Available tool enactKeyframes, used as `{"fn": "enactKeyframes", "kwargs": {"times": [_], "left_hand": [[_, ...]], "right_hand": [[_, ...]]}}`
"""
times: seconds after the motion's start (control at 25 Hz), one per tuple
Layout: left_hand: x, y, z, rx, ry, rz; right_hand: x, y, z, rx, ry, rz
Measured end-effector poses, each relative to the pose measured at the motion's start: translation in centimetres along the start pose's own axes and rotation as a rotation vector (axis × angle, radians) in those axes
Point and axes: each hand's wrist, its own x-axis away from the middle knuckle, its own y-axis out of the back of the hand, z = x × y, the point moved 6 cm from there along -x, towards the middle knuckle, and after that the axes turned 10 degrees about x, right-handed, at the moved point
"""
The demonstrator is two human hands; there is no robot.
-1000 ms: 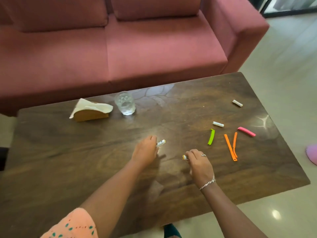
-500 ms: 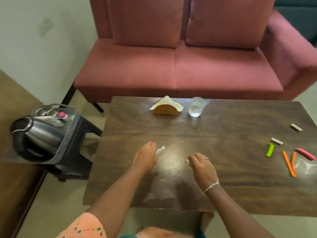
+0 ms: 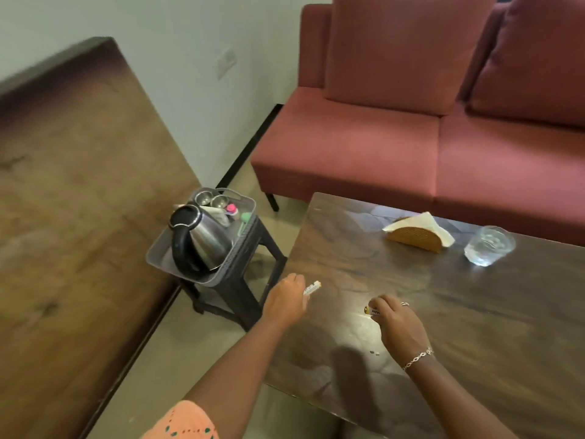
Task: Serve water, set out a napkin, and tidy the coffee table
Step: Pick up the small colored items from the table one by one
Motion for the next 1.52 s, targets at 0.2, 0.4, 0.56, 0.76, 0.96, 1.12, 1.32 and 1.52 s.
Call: {"fn": "enactKeyframes", "kwargs": {"times": [0.2, 0.4, 0.56, 0.76, 0.96, 1.12, 1.32, 1.52], "left_hand": [[-2.4, 1.7, 3.7, 0.004, 0.110, -0.007], [-4.5, 4.1, 5.8, -0.040, 0.124, -0.017], [-7.6, 7.9, 8.1, -0.215, 0.030, 0.031], [-15.9, 13.3, 13.1, -0.566, -0.193, 0.187], [-23.5, 14.4, 17.4, -0.844, -0.413, 0.340], [-27.6, 11.0, 20.2, -0.996, -0.656, 0.516], [-31.1, 6.7, 24.1, -1.051, -0.833, 0.671], [-33.6, 4.0, 26.4, -0.996, -0.845, 0.747]], "right_hand": [[-4.2, -3.2, 1.7, -0.082, 0.081, 0.027], [-7.8, -4.4, 4.6, -0.089, 0.192, 0.069], [-10.8, -5.2, 6.8, -0.108, 0.239, 0.039], [-15.1, -7.2, 10.1, -0.046, 0.232, 0.039], [-18.0, -12.0, 13.0, -0.093, 0.117, 0.082], [-20.2, -16.1, 15.7, -0.131, 0.022, 0.149], [-22.6, -17.9, 17.4, -0.106, -0.039, 0.108], [-23.8, -20.2, 17.3, -0.123, -0.127, 0.141]]}}
